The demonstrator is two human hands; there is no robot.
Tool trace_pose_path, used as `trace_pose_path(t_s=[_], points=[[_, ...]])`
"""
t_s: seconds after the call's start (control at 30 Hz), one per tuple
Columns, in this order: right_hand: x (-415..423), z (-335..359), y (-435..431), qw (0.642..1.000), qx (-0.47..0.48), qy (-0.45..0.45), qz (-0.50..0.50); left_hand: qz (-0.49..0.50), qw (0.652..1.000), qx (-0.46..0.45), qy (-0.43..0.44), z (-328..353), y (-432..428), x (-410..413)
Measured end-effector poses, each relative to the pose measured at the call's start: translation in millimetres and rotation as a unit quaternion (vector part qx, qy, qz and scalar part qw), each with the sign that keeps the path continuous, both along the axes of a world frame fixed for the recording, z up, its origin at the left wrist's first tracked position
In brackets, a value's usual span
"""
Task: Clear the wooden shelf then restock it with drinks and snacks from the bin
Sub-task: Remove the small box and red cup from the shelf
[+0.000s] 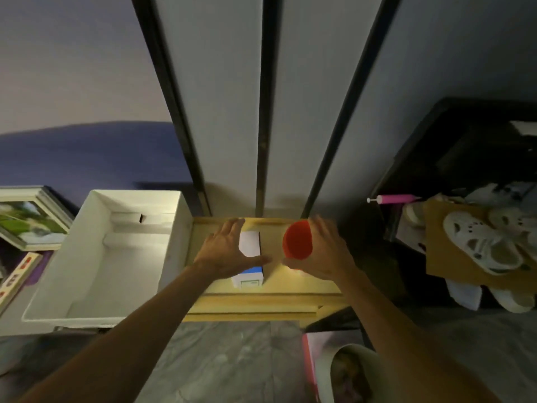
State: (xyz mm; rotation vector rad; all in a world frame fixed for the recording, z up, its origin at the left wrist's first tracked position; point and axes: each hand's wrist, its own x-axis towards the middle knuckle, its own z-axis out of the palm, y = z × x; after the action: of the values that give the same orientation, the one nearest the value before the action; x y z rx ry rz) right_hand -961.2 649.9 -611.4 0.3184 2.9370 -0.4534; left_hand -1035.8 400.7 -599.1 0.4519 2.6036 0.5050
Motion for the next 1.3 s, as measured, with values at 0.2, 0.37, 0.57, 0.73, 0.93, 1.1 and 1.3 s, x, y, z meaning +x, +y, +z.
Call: trace_pose_path(t_s=[0.2, 0.37, 0.57, 0.73, 0.93, 1.1, 1.3], points=[[-6, -41, 6, 1.000, 0.003, 0.028, -0.003, -0.060, 0.998, -0.011, -0.032, -69, -12, -5], [-9, -46, 4, 0.999, 0.007, 0.045, -0.019, -0.079, 0.997, -0.002, 0.000, -81, -18, -4], [-7, -24, 3, 0.998, -0.010, 0.045, -0.031, -0.064, 0.998, 0.012, -0.007, -64, -14, -8], [1, 39, 13, 0.996, -0.002, 0.083, -0.041, -0.053, 0.995, 0.077, 0.030, 2, -13, -12], [31, 158, 16, 0.991, -0.001, 0.104, -0.086, -0.093, 0.987, 0.118, 0.057, 135, -11, -11], [72, 262, 2, 0.986, 0.014, 0.102, -0.130, -0.164, 0.971, 0.148, 0.093, 246, -7, 7], [140, 326, 3, 0.968, 0.034, 0.133, -0.212, -0.251, 0.950, 0.140, 0.119, 315, 32, 42]])
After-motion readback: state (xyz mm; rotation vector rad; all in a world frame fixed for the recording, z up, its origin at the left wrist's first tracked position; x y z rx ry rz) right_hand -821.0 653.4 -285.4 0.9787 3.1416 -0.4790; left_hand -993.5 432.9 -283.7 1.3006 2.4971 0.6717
